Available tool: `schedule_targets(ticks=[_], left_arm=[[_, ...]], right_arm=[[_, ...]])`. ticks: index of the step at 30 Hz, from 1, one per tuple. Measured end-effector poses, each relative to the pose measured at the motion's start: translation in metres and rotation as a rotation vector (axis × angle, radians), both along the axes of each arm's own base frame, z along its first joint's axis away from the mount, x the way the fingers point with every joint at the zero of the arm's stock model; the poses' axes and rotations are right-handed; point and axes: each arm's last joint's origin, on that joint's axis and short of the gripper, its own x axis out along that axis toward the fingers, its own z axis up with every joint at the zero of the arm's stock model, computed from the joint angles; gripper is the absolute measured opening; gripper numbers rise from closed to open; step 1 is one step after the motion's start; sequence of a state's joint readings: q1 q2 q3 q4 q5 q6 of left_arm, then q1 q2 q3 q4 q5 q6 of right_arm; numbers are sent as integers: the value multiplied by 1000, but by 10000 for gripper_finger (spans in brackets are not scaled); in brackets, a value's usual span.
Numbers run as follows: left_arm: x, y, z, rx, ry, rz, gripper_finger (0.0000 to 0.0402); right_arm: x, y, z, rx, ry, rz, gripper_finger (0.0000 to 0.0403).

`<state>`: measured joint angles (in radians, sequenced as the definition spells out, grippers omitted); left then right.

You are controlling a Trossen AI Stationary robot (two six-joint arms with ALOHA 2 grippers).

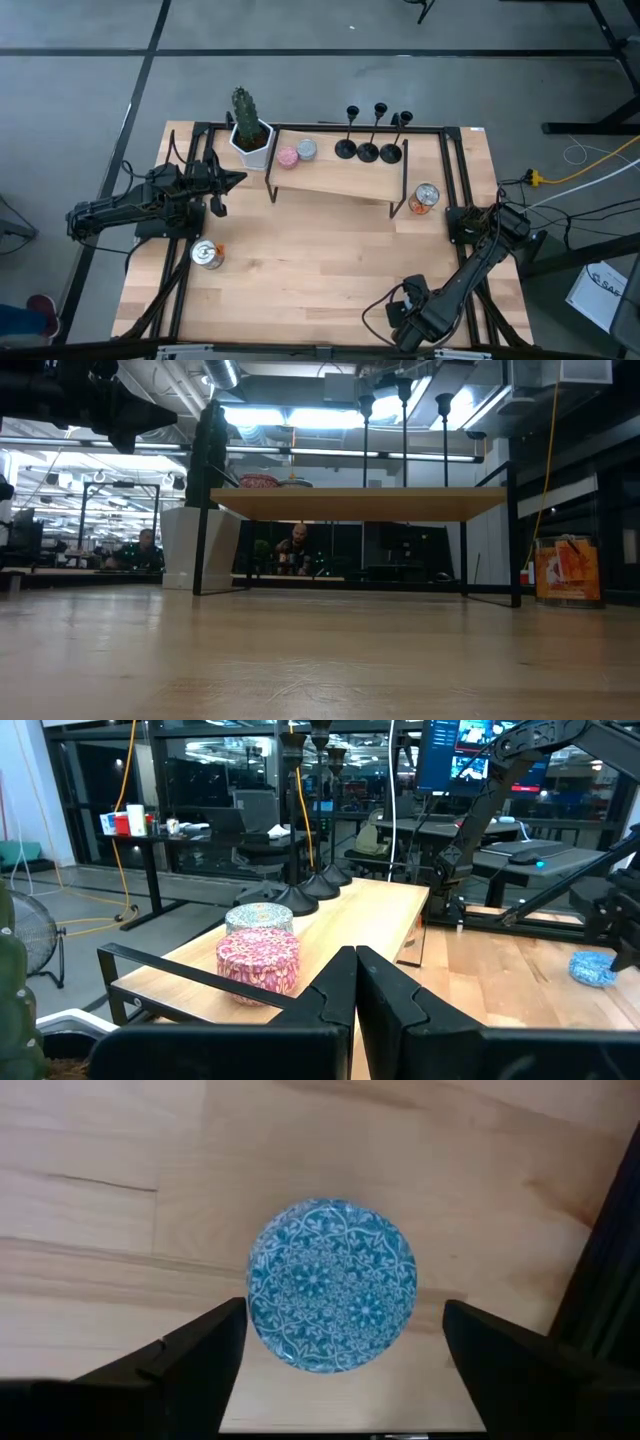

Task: Pick & Place candle stick holders
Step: Put the light blue scented candle on the shelf

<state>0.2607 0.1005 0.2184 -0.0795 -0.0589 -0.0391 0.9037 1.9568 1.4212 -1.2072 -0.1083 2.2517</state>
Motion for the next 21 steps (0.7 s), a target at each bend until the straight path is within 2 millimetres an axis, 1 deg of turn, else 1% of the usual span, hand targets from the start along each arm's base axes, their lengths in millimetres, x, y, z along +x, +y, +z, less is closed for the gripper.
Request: schedule_targets(ticks=[5, 8, 13, 18, 21], left_arm=[[0, 0, 0, 0, 0, 0, 6], [0, 0, 0, 0, 0, 0, 6], [0, 0, 0, 0, 0, 0, 6], [0, 0, 0, 0, 0, 0, 6], [0, 0, 0, 0, 0, 0, 6]], right_arm=[[2, -1, 0, -5, -9, -19, 382], [2, -1, 0, -5, -10, -20, 396], [2, -1, 0, -21, -32, -9, 399], [2, -1, 0, -67, -92, 11, 399], [2, -1, 0, -67, -92, 11, 399]])
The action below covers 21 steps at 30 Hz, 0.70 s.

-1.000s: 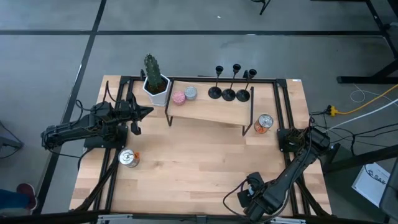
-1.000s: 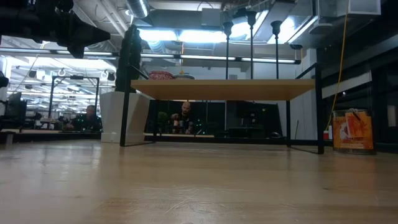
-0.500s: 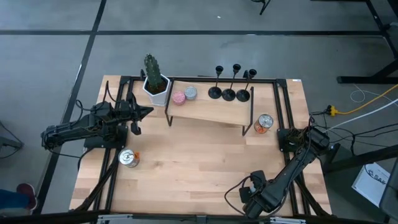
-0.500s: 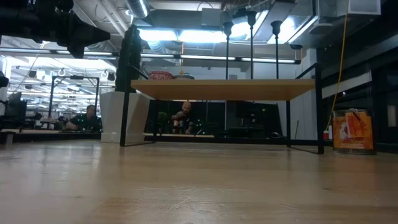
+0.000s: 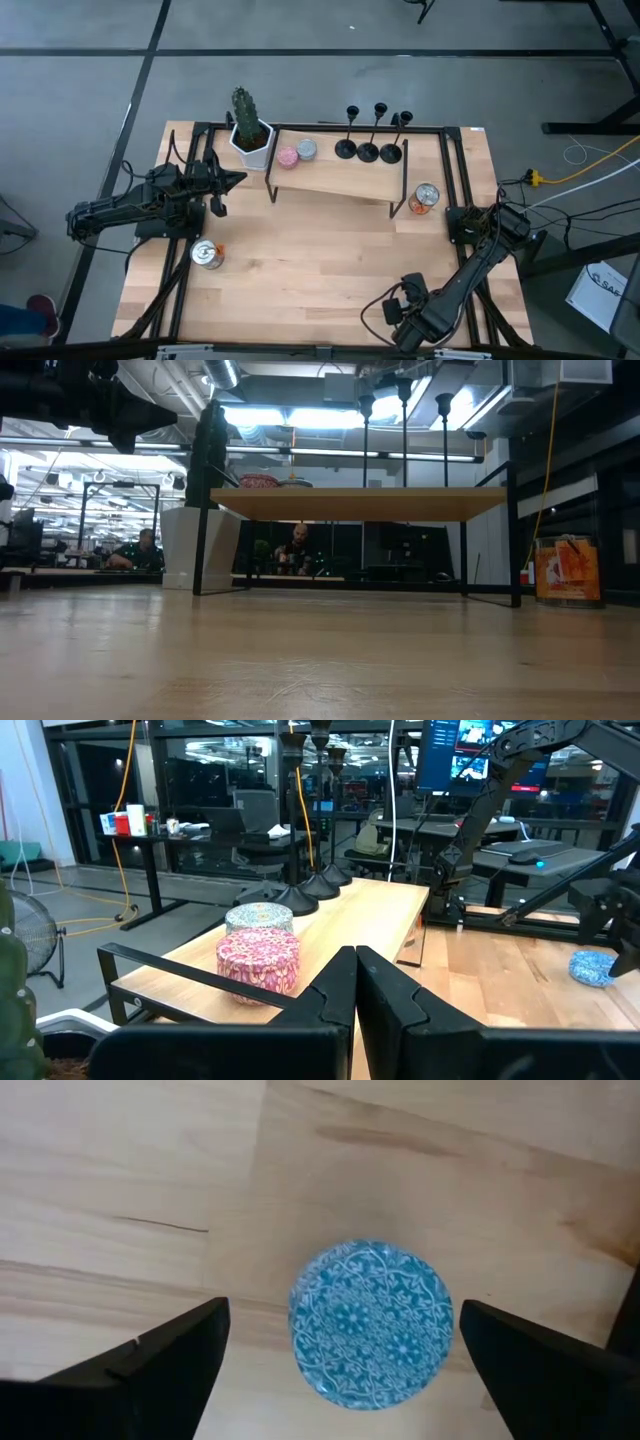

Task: Pick & Place candle stick holders
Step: Put the light blue scented candle on the shelf

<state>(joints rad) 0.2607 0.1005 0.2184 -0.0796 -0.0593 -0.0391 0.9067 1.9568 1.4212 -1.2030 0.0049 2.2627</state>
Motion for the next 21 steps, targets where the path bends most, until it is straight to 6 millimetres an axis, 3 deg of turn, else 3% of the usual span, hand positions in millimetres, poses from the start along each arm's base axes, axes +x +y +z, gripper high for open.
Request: schedule_targets(ticks=[11, 21], left_arm=[[0, 0, 0, 0, 0, 0, 6], [0, 0, 0, 0, 0, 0, 6]], right_arm=[[-4, 13, -24, -22, 27, 30, 399], [-3, 13, -30, -37, 38, 29, 399]])
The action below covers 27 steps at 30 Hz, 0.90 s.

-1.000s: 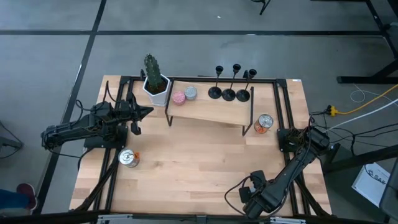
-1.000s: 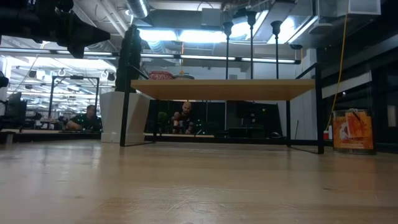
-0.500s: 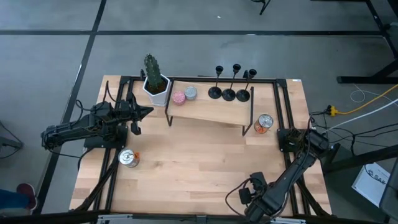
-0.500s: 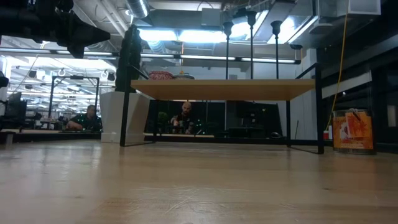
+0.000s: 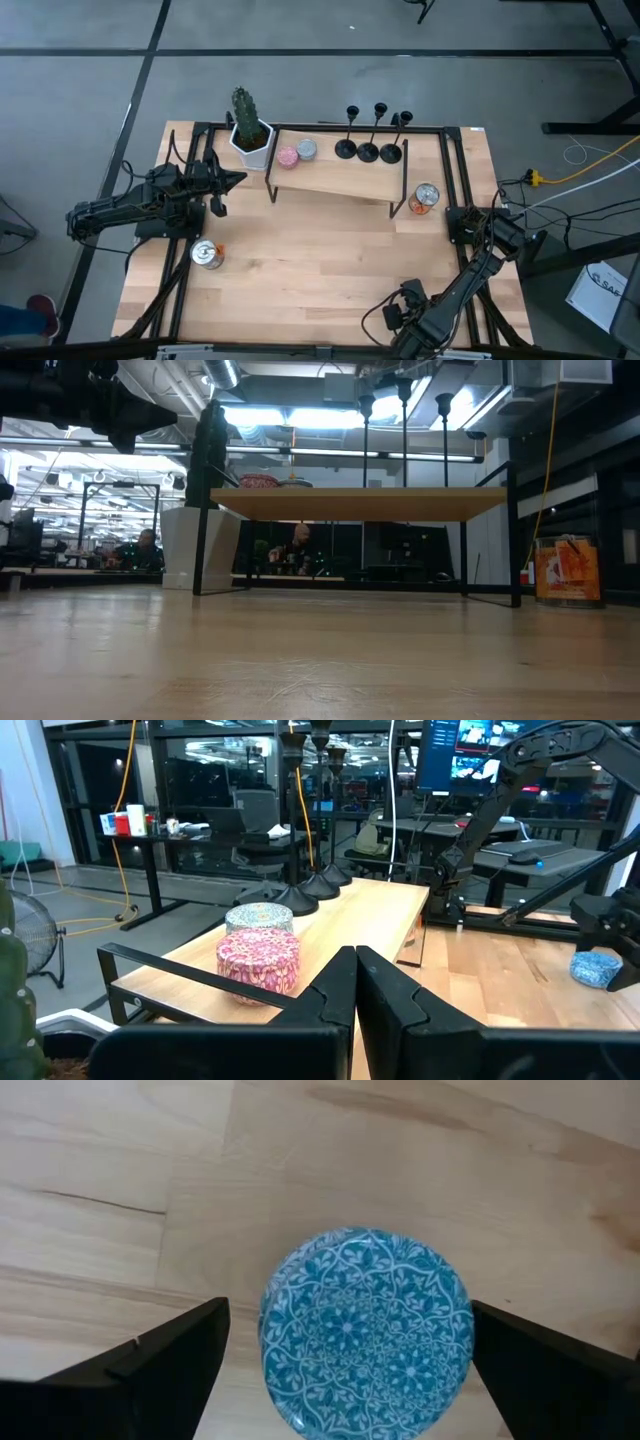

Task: Pick & Place candle stick holders
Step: Put the light blue scented candle on the shelf

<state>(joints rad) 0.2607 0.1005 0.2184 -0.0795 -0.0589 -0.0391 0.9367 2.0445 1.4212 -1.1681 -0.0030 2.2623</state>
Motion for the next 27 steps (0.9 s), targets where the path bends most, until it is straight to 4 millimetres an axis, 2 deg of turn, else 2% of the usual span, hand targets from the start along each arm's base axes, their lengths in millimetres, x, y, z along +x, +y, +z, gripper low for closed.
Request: schedule_targets(ticks=[13, 17, 23, 27], left_arm=[[0, 0, 0, 0, 0, 0, 6], [0, 0, 0, 0, 0, 0, 6], [0, 0, 0, 0, 0, 0, 6], [0, 0, 0, 0, 0, 1, 6]], right_arm=[[5, -2, 0, 12, -12, -14, 394], [10, -3, -1, 29, -19, -5, 367], [19, -10, 0, 40, -13, 20, 297], [28, -18, 0, 53, -7, 48, 294]])
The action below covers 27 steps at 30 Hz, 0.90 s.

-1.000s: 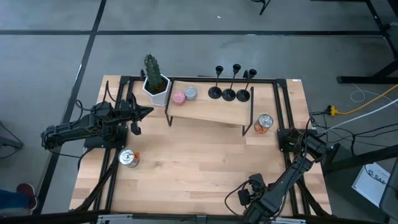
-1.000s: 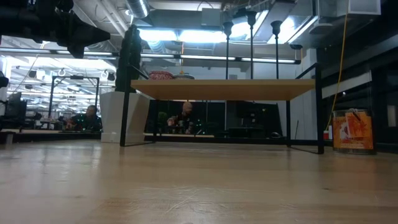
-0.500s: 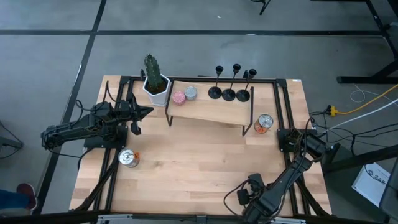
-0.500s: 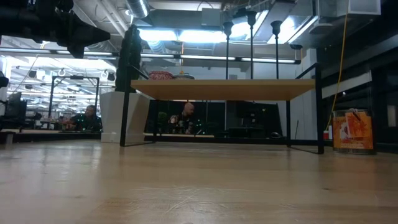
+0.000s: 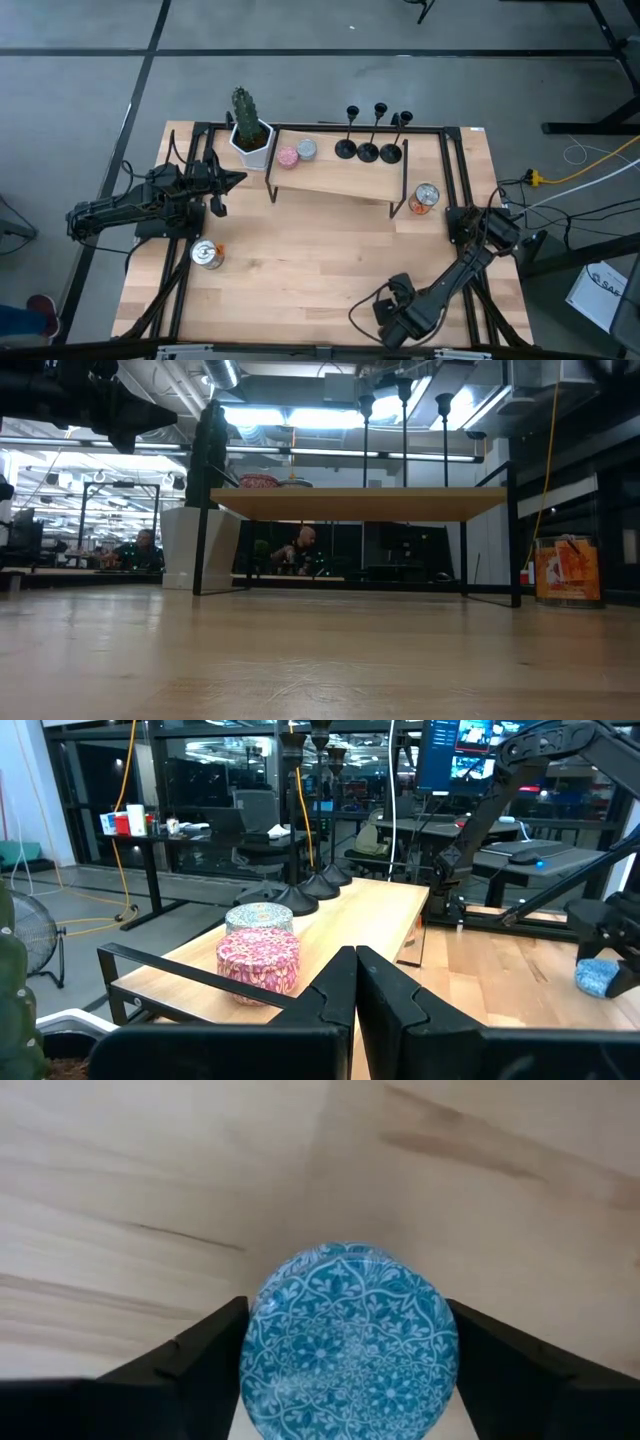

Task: Pick & Place candle stick holders
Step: Put the light blue scented candle on the shelf

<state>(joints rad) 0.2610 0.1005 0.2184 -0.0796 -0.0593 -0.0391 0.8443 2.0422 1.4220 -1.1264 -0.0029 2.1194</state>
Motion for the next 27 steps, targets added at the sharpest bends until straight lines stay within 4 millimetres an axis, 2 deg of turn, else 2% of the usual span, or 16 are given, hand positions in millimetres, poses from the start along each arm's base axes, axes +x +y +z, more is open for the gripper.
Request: schedule_targets(ticks=[8, 16, 27], left_arm=[[0, 0, 0, 0, 0, 0, 6], [0, 0, 0, 0, 0, -1, 6], [0, 0, 0, 0, 0, 0, 6]], right_arm=[[26, -24, 0, 29, 19, 92, 291], [60, -64, 0, 42, 13, 262, 292], [110, -111, 4, 96, -127, 525, 293]])
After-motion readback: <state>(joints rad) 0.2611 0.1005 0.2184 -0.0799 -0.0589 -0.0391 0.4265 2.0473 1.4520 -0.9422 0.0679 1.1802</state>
